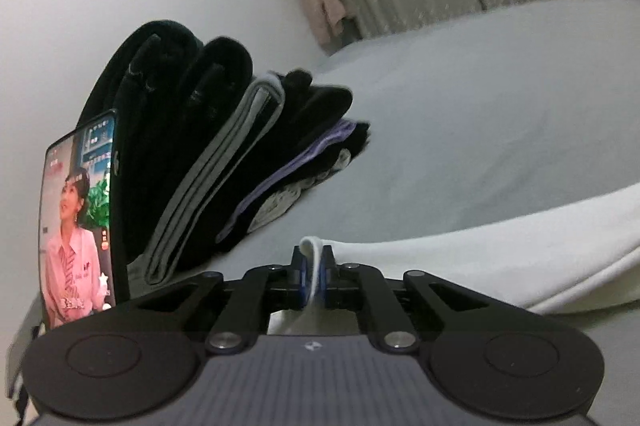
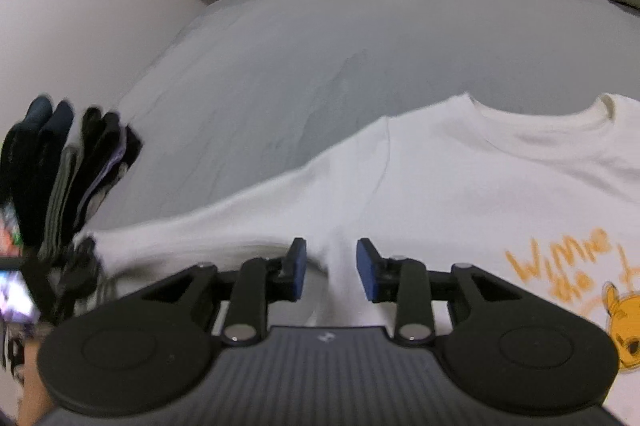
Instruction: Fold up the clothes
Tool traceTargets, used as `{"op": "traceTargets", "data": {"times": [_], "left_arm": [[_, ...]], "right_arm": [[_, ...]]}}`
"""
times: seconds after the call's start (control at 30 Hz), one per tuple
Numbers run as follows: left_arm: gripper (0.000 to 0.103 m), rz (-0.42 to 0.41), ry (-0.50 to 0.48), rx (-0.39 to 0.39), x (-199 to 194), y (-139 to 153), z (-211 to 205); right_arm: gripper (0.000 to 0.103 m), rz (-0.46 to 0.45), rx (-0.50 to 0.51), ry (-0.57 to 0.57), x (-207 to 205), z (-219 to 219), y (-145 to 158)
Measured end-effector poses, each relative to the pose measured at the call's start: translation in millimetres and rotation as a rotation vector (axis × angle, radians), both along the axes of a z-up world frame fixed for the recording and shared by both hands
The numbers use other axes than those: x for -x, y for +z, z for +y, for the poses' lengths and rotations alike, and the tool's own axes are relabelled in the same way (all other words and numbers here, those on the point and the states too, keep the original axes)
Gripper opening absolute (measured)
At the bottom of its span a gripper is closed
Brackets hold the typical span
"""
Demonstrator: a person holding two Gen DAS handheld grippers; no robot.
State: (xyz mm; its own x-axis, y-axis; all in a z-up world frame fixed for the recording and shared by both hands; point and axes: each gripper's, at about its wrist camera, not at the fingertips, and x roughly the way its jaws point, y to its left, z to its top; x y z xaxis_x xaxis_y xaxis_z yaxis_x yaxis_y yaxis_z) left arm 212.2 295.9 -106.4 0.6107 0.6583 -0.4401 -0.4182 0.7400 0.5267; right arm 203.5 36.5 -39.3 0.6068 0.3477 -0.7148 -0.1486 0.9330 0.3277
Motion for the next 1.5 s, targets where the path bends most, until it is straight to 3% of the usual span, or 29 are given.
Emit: {"op": "traceTargets", "data": {"times": [0.13, 0.17, 0.27, 0.37, 0.5, 0.53, 0.6, 0.7, 0.8, 0.9, 1.0, 1.1, 1.23, 1.27, 1.4, 1.5], "left_arm": [[0.011, 0.12, -0.038, -0.14, -3, -11, -22], [0.016, 0.145, -0.055, -0.18, -3, -13, -28], [0.041, 0.134, -0.116, -0.154, 11, 3, -36], [0.045, 0.087, -0.115, -0.046, 25, 23, -31], [0.044, -0.038, -0.141, 0.229, 42, 53, -18], [0.044, -0.088, -0.197, 0.333, 47, 59, -15], [0.044, -0.135, -0.286, 0.44, 50, 62, -17], [0.044, -0.18, -0.506, 0.581, 44, 52, -33], [0.044, -0.125, -0.583, 0.613, 34, 42, -41], [0.044, 0.019, -0.674, 0.565, 36, 35, -53], [0.044, 0.084, -0.731, 0.546, 53, 36, -52], [0.046, 0.118, -0.725, 0.59, 59, 37, -44], [0.05, 0.201, -0.654, 0.593, 83, 50, -48], [0.05, 0.214, -0.643, 0.606, 87, 50, -47], [0.05, 0.289, -0.664, 0.819, 129, 60, -61], [0.05, 0.325, -0.715, 0.906, 152, 59, -76]], "right_arm": [[0.053, 0.0, 0.086, 0.075, 46, -17, 8], [0.056, -0.001, 0.098, 0.079, 52, -20, 8], [0.064, -0.012, 0.134, 0.067, 82, -48, 11], [0.064, 0.004, 0.145, 0.043, 92, -69, 7], [0.061, -0.016, 0.105, 0.045, 73, -61, 13], [0.061, -0.02, 0.089, 0.052, 66, -55, 14], [0.059, -0.026, 0.057, 0.065, 53, -41, 18], [0.056, -0.048, -0.002, 0.064, 17, -11, 22], [0.05, -0.055, -0.056, 0.026, -21, 13, 16], [0.045, -0.014, -0.073, -0.031, -51, 30, -4], [0.034, 0.066, -0.07, 0.006, -51, 37, -22], [0.03, 0.075, -0.012, 0.126, -32, 44, -32], [0.034, 0.067, -0.087, 0.097, -11, 4, -17], [0.042, 0.058, -0.1, 0.077, 0, -15, -8], [0.047, 0.05, -0.037, 0.005, 51, -80, 13], [0.048, 0.066, -0.009, -0.031, 84, -116, 15]]}}
